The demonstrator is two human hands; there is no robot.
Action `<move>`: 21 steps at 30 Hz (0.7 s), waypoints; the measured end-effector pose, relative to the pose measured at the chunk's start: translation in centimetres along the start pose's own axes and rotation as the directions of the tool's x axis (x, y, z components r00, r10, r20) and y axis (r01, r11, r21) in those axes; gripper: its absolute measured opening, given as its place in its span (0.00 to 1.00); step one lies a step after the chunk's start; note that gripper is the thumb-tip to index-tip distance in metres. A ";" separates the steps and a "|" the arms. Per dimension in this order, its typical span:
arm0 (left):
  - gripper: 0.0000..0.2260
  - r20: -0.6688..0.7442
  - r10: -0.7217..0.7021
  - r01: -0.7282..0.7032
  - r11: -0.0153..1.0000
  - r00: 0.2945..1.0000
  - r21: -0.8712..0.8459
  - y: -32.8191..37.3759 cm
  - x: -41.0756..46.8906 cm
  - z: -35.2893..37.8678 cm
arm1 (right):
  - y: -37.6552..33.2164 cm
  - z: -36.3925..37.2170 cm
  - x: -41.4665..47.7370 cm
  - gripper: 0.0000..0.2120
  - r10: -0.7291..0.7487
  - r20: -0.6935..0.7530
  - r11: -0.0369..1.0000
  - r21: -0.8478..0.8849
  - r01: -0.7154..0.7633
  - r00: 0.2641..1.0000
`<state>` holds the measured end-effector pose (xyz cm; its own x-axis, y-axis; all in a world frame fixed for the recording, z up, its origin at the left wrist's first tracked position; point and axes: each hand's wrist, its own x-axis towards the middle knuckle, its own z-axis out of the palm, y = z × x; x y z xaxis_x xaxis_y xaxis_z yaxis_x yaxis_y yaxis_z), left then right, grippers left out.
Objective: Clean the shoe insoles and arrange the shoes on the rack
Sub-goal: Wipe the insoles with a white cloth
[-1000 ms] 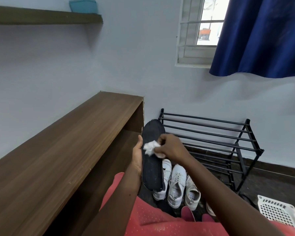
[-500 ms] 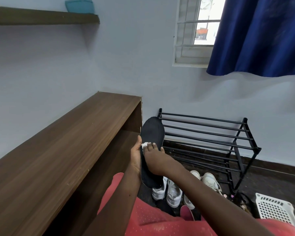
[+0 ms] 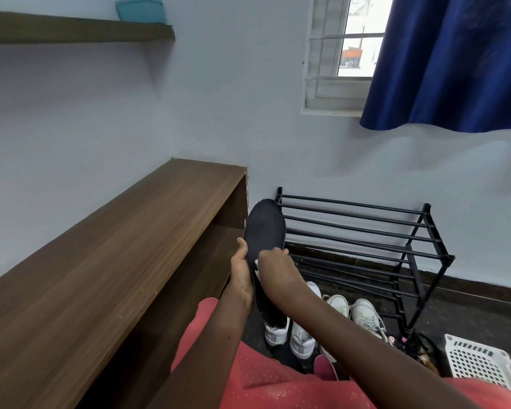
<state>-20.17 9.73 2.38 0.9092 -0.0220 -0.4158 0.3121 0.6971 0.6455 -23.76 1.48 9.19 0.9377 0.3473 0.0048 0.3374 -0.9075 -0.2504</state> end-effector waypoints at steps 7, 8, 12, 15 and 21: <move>0.29 0.097 0.057 -0.065 0.994 0.994 0.087 0.0 -0.9 0.7 | 3.1 -0.4 4.6 0.07 0.021 -0.204 0.994 0.113 0.002 0.979; 0.29 0.126 0.063 -0.072 0.995 0.990 0.066 0.1 -1.1 0.7 | 3.5 -0.8 5.1 0.07 0.039 -0.201 0.989 0.148 -0.008 0.979; 0.29 0.232 0.067 -0.082 0.995 0.970 0.054 0.7 -1.1 0.5 | 4.6 -1.0 5.8 0.15 0.028 -0.230 0.972 0.233 0.027 0.973; 0.30 0.250 0.077 -0.086 0.996 0.965 0.026 0.8 -0.9 0.9 | 4.9 -0.4 5.3 0.15 0.019 -0.236 0.957 0.285 0.051 0.972; 0.31 0.171 0.104 -0.117 0.991 0.980 0.070 0.7 0.7 1.0 | 2.7 2.0 2.4 0.12 -0.105 -0.313 0.914 0.342 0.216 0.944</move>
<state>-19.09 9.52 3.18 0.9704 -0.0721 -0.2304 0.2218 0.6430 0.7330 -20.82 0.34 6.59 0.8754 0.3496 0.3339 0.4825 -0.6739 -0.5594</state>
